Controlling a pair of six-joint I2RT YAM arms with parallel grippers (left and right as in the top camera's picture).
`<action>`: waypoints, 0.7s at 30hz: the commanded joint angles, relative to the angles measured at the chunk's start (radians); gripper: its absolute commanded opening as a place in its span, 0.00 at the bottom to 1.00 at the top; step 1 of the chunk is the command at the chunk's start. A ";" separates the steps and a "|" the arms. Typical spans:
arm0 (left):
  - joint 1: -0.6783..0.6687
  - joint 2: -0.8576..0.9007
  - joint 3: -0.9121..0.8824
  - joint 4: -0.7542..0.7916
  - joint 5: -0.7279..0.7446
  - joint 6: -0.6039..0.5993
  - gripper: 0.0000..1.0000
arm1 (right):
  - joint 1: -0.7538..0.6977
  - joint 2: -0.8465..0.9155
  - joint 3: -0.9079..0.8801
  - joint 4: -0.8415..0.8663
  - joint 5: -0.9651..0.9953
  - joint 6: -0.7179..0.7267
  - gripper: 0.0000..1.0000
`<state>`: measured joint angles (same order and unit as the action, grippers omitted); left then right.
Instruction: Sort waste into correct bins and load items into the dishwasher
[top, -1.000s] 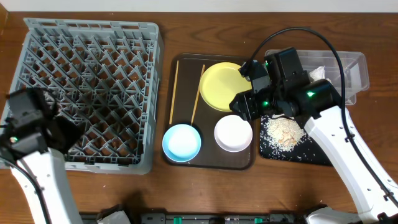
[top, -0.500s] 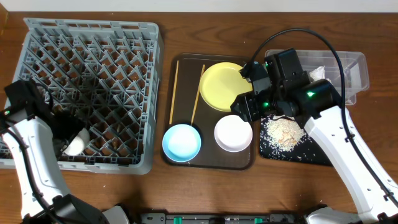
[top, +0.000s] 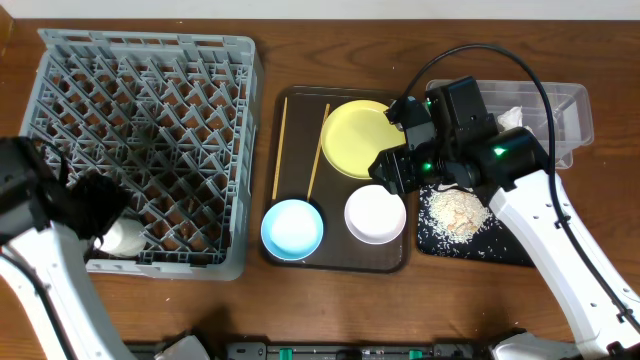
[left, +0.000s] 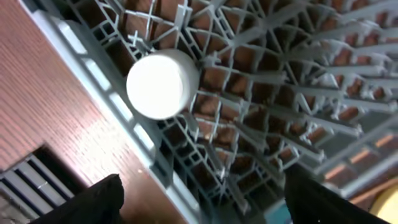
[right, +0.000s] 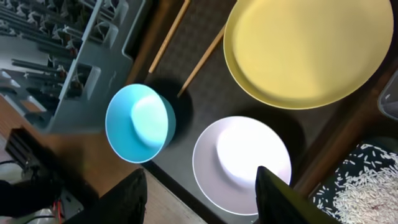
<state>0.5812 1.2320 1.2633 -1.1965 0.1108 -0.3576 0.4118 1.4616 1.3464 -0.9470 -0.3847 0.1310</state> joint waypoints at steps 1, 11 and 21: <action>-0.049 -0.042 0.018 -0.019 0.083 0.075 0.82 | 0.011 0.005 0.007 0.016 0.003 0.011 0.55; -0.465 -0.110 0.018 -0.048 0.274 0.298 0.81 | 0.053 0.024 0.007 0.154 0.018 0.040 0.63; -0.833 -0.108 0.016 -0.053 0.205 0.301 0.93 | 0.066 0.108 0.007 0.146 0.148 0.146 0.72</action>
<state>-0.2096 1.1252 1.2633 -1.2419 0.3500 -0.0757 0.4698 1.5620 1.3464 -0.8001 -0.2699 0.2379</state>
